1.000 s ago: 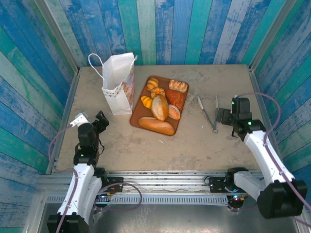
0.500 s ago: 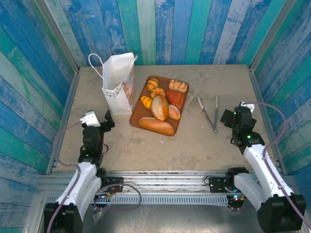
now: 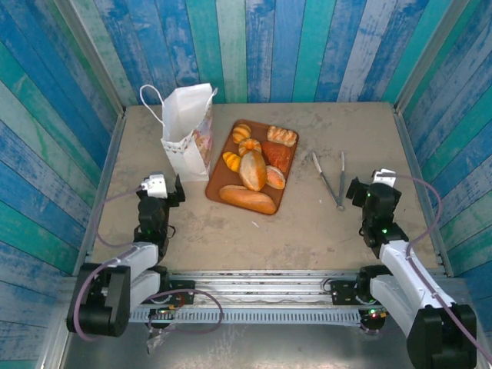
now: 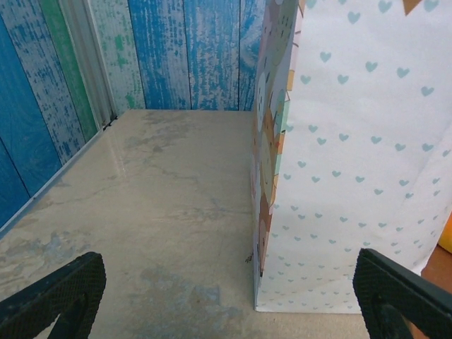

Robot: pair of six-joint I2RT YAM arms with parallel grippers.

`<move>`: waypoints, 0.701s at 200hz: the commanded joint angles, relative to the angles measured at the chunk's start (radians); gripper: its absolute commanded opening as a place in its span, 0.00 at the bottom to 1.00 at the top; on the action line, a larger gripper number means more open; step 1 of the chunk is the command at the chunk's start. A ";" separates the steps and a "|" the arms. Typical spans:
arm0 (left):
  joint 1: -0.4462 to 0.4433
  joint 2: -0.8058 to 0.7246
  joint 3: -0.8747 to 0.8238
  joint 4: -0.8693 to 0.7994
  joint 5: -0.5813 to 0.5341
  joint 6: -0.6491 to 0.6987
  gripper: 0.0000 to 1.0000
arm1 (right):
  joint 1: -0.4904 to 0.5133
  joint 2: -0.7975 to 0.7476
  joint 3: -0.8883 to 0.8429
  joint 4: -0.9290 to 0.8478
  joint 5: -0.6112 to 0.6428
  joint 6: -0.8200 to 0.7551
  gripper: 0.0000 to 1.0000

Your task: Take the fake bread out of the paper bag

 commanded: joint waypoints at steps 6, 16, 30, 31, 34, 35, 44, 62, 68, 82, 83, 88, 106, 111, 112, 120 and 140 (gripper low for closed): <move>0.022 0.079 0.003 0.198 0.054 0.032 0.94 | -0.005 -0.013 -0.032 0.168 -0.016 -0.055 1.00; 0.032 0.109 0.011 0.224 0.067 0.029 0.94 | -0.005 0.000 -0.032 0.176 -0.016 -0.061 1.00; 0.039 0.142 0.039 0.218 0.074 0.019 0.94 | -0.005 0.020 -0.036 0.198 -0.018 -0.067 1.00; 0.040 0.145 0.041 0.216 0.074 0.018 0.94 | -0.005 0.021 -0.036 0.201 -0.018 -0.068 1.00; 0.040 0.149 0.045 0.214 0.079 0.014 0.94 | -0.005 0.026 -0.038 0.208 -0.020 -0.068 1.00; 0.041 0.153 0.045 0.217 0.080 0.014 0.94 | -0.005 0.028 -0.039 0.211 -0.020 -0.068 1.00; 0.043 0.196 0.040 0.264 0.083 0.005 0.94 | -0.005 0.043 -0.046 0.239 -0.021 -0.068 1.00; 0.047 0.307 0.039 0.373 0.074 -0.008 0.94 | -0.005 0.078 -0.053 0.291 -0.026 -0.067 1.00; 0.047 0.346 0.056 0.379 0.072 -0.007 0.94 | -0.005 0.093 -0.054 0.304 -0.032 -0.066 1.00; 0.047 0.427 0.113 0.372 0.077 0.002 0.94 | -0.005 0.135 -0.052 0.336 -0.053 -0.068 1.00; 0.047 0.428 0.119 0.365 0.077 0.003 0.94 | -0.005 0.139 -0.051 0.339 -0.054 -0.069 1.00; 0.047 0.421 0.149 0.299 0.075 0.000 0.94 | -0.005 0.156 -0.048 0.349 -0.061 -0.070 1.00; 0.049 0.432 0.184 0.231 0.030 -0.022 0.94 | -0.005 0.215 -0.041 0.392 -0.070 -0.077 1.00; 0.048 0.422 0.191 0.203 0.019 -0.035 0.94 | -0.005 0.232 -0.042 0.410 -0.073 -0.080 1.00; 0.048 0.419 0.192 0.193 0.018 -0.037 0.94 | -0.005 0.234 -0.042 0.413 -0.074 -0.080 1.00; 0.050 0.415 0.192 0.181 0.021 -0.037 0.94 | -0.005 0.261 -0.043 0.448 -0.082 -0.087 1.00; 0.051 0.411 0.195 0.171 0.021 -0.038 0.94 | -0.006 0.348 -0.037 0.527 -0.115 -0.105 1.00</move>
